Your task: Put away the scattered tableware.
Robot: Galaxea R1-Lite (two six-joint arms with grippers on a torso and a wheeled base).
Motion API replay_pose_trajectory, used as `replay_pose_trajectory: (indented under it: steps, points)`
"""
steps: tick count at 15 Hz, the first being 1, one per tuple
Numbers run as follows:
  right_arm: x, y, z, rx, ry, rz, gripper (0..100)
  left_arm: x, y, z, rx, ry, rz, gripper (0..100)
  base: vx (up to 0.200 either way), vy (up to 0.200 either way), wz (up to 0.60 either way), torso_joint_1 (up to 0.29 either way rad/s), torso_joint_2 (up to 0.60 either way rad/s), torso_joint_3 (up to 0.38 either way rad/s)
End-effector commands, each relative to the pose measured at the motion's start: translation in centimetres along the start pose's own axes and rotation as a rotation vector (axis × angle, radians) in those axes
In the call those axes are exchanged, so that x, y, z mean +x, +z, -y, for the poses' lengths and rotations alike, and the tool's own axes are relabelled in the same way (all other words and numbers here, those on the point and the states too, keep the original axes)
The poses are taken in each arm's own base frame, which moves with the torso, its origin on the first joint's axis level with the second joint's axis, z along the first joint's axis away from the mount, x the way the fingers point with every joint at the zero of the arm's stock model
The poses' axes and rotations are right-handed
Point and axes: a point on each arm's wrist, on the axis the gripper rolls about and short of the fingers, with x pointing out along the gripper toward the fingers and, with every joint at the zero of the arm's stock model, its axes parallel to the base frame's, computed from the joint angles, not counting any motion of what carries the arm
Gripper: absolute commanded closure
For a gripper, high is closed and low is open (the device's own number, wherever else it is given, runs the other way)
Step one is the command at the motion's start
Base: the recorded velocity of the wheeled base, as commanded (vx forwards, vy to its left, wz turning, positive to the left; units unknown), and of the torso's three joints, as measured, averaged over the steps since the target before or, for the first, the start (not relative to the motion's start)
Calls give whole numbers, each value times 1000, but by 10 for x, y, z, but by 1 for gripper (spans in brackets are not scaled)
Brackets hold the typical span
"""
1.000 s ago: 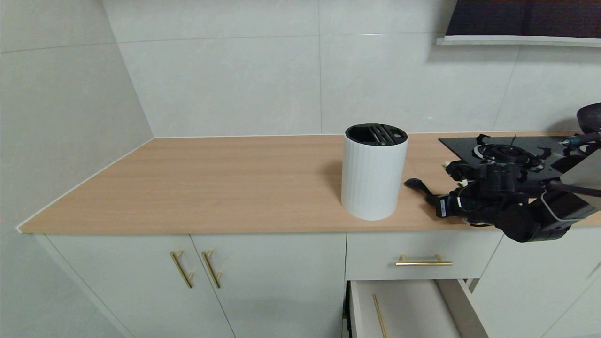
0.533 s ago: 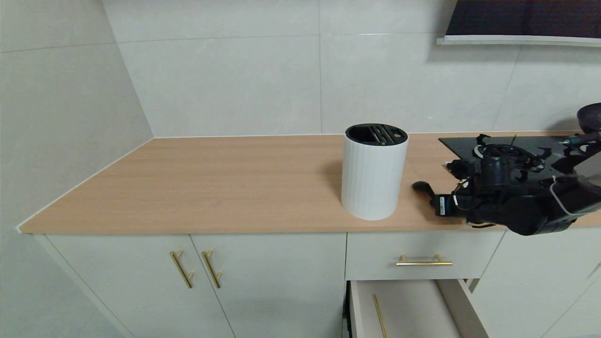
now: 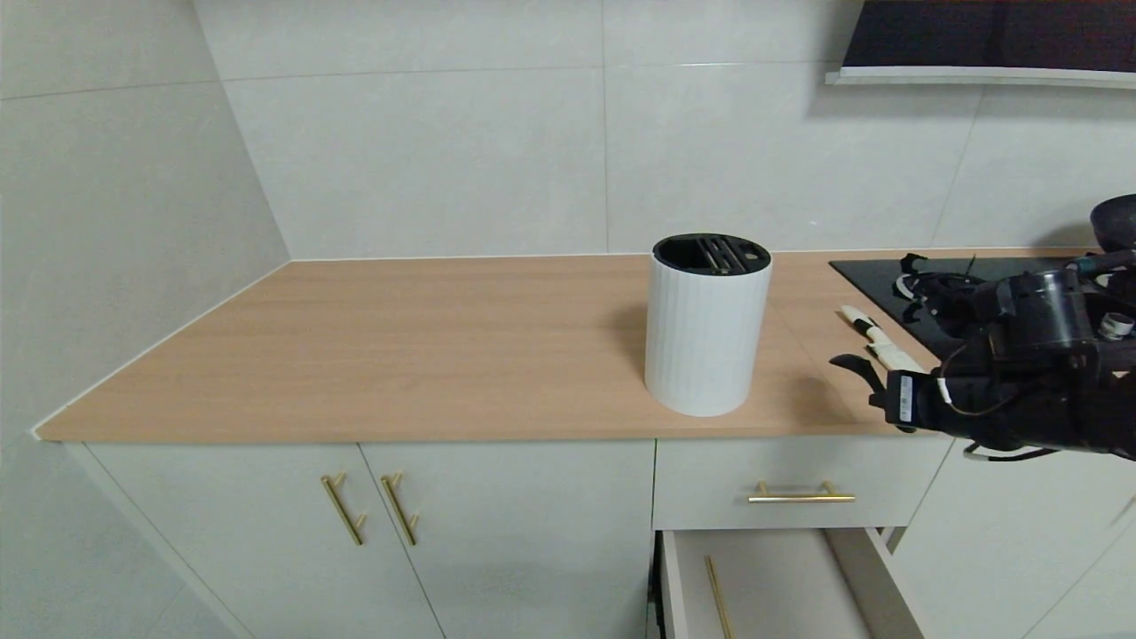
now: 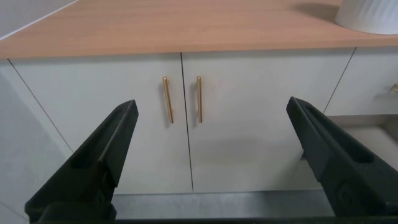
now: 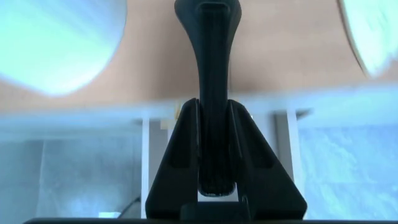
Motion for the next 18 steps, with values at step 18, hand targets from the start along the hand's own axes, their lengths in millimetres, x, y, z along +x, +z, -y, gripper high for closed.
replay_pose_trajectory:
  steps: [18]
  points:
    - [-25,-77,-6,-93,44,-196,100,0,0,0,0,1,0,0,0,0,0,-22,48,29]
